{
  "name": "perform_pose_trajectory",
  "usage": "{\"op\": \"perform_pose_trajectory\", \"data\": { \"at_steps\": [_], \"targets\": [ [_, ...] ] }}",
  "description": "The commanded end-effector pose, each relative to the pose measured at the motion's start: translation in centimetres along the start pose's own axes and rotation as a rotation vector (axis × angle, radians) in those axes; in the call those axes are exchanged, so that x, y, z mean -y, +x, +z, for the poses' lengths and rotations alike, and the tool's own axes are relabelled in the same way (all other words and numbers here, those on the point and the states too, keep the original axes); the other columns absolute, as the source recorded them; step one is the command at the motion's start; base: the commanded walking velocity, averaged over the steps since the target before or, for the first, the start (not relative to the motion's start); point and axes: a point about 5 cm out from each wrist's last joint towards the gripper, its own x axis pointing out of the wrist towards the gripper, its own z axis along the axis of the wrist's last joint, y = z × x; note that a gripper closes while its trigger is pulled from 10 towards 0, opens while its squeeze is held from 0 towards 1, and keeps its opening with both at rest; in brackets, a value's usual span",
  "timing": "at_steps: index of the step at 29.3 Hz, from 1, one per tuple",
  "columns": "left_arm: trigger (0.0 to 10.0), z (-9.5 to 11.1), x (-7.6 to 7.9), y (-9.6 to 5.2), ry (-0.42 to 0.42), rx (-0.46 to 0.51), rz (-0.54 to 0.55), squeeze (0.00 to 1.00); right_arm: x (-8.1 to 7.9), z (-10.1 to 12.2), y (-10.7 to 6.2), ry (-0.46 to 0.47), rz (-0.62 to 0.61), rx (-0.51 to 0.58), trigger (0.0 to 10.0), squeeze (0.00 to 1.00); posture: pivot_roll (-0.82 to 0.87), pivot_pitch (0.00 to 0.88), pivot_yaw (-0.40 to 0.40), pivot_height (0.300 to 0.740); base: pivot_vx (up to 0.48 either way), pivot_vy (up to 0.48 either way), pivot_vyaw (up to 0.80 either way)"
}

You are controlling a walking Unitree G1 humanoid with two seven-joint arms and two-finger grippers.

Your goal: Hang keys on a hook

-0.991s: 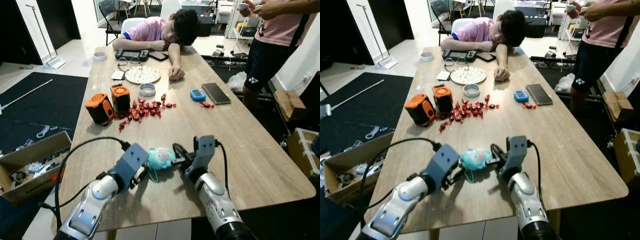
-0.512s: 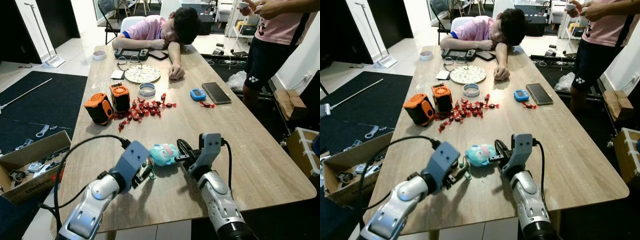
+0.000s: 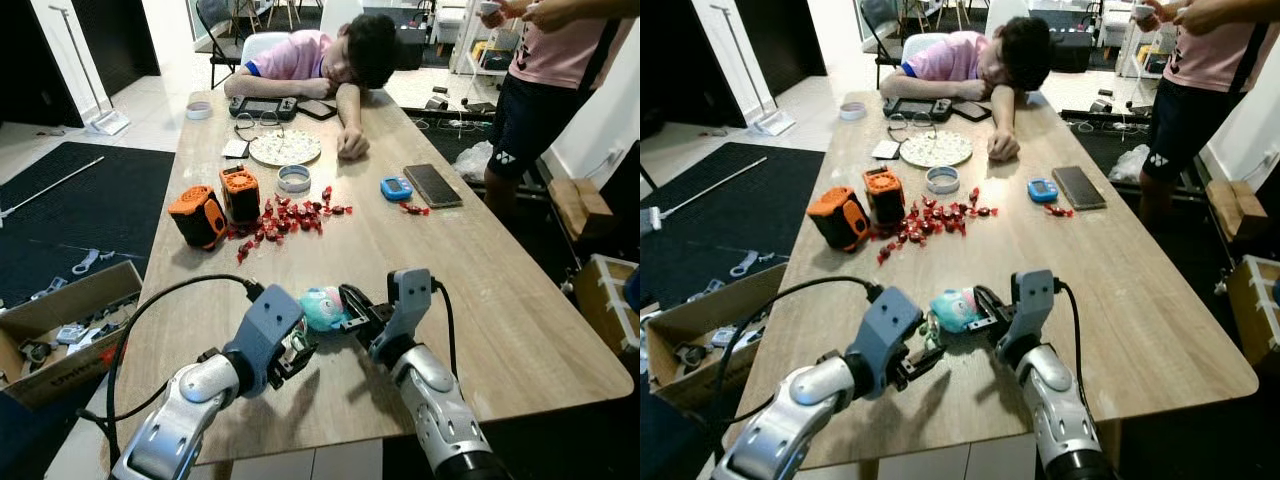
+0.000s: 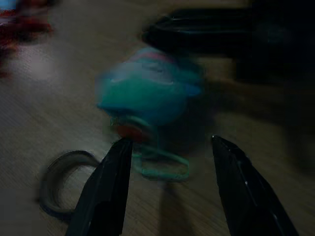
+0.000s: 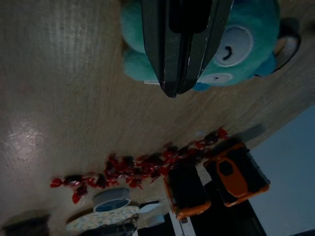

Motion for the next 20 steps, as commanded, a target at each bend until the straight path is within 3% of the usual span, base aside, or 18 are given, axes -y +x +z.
{"op": "perform_pose_trajectory", "data": {
  "at_steps": [1, 2, 5, 11, 16, 20],
  "targets": [
    [10.0, -0.3, -0.2, -1.7, -0.017, -0.02, -0.022, 0.0, 0.2, -0.1, -0.3, 0.013, -0.013, -0.006, 10.0, 0.0, 0.17, 0.151, 0.039, 0.74, 0.0, 0.0, 0.0],
    [10.0, -0.3, -0.2, -2.7, -0.028, -0.025, -0.032, 0.0, 0.4, -0.2, -0.5, 0.011, -0.02, -0.007, 10.0, 0.0, 0.18, 0.151, 0.038, 0.74, 0.0, 0.0, 0.0],
    [10.0, -0.3, 0.2, -3.8, -0.037, -0.035, -0.046, 0.0, 0.6, -0.4, -0.7, 0.012, -0.026, -0.017, 10.0, 0.0, 0.19, 0.152, 0.037, 0.74, 0.0, 0.0, 0.0],
    [10.0, -0.3, 0.5, -3.8, -0.036, -0.041, -0.046, 0.0, 0.6, -0.5, -0.8, 0.015, -0.025, -0.021, 10.0, 0.0, 0.19, 0.152, 0.037, 0.74, 0.0, 0.0, 0.0],
    [10.0, 0.0, 0.6, -1.1, -0.01, -0.062, 0.075, 0.0, 1.0, -0.7, -0.8, 0.016, -0.033, -0.037, 10.0, 0.0, 0.19, 0.153, 0.035, 0.74, 0.0, 0.0, 0.0],
    [10.0, 0.5, 0.3, -0.5, 0.003, -0.057, 0.092, 0.0, 1.0, -0.7, -0.8, 0.017, -0.033, -0.04, 10.0, 0.0, 0.19, 0.153, 0.034, 0.74, 0.0, 0.0, 0.0]
  ]
}}
